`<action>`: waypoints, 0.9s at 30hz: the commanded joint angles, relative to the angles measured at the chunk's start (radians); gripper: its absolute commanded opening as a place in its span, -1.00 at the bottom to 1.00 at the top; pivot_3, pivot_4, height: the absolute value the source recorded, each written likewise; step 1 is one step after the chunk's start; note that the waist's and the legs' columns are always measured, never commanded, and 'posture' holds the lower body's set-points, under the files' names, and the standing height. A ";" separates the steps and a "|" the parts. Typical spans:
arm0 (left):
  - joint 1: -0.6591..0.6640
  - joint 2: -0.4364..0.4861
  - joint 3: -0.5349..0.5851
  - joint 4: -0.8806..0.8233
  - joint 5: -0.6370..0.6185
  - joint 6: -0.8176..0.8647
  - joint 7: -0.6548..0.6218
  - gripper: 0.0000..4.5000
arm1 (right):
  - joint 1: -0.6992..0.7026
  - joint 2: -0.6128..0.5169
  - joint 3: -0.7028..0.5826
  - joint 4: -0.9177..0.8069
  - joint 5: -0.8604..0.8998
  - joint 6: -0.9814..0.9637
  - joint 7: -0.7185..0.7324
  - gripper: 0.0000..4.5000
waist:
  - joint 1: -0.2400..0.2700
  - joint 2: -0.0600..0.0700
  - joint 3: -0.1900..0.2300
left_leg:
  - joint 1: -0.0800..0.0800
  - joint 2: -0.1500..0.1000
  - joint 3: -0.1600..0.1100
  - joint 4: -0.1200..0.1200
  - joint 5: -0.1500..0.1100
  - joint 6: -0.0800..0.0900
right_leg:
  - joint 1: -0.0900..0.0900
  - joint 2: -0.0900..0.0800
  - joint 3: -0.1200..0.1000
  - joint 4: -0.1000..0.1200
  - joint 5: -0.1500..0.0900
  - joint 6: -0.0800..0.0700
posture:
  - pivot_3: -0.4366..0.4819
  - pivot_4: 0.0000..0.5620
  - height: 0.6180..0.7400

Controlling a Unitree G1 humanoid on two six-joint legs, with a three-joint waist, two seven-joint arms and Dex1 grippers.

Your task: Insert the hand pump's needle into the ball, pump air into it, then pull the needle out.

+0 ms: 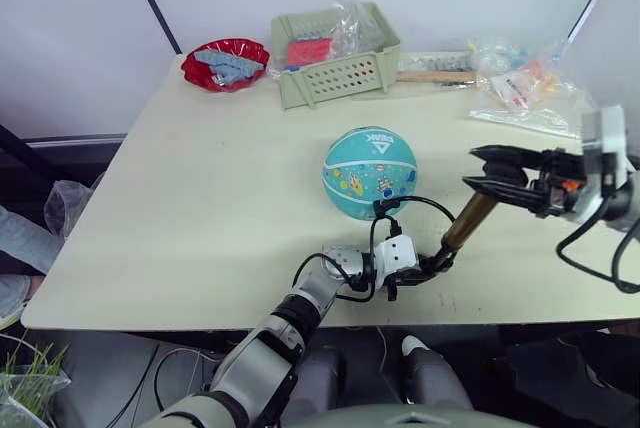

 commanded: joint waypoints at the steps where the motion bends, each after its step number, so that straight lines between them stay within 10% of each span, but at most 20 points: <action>1: 0.037 0.039 -0.015 0.114 0.053 0.040 0.002 -0.53 | -0.105 -0.068 -0.130 -0.038 0.137 0.057 -0.013 -0.26 | 0.000 0.002 0.001 | 0.000 0.000 0.000 0.000 0.000 0.000 | 0.000 0.000 0.000 0.000 0.000 0.000 | -0.05 -0.47 1.00; 27: 0.068 0.050 -0.013 0.065 0.049 0.053 0.001 -0.53 | 0.227 0.173 0.263 0.209 -0.410 -0.413 0.042 -0.26 | -0.014 -0.010 -0.014 | 0.007 0.002 0.000 0.000 0.000 0.000 | 0.006 0.002 0.001 0.000 -0.002 0.003 | -0.05 -0.47 1.00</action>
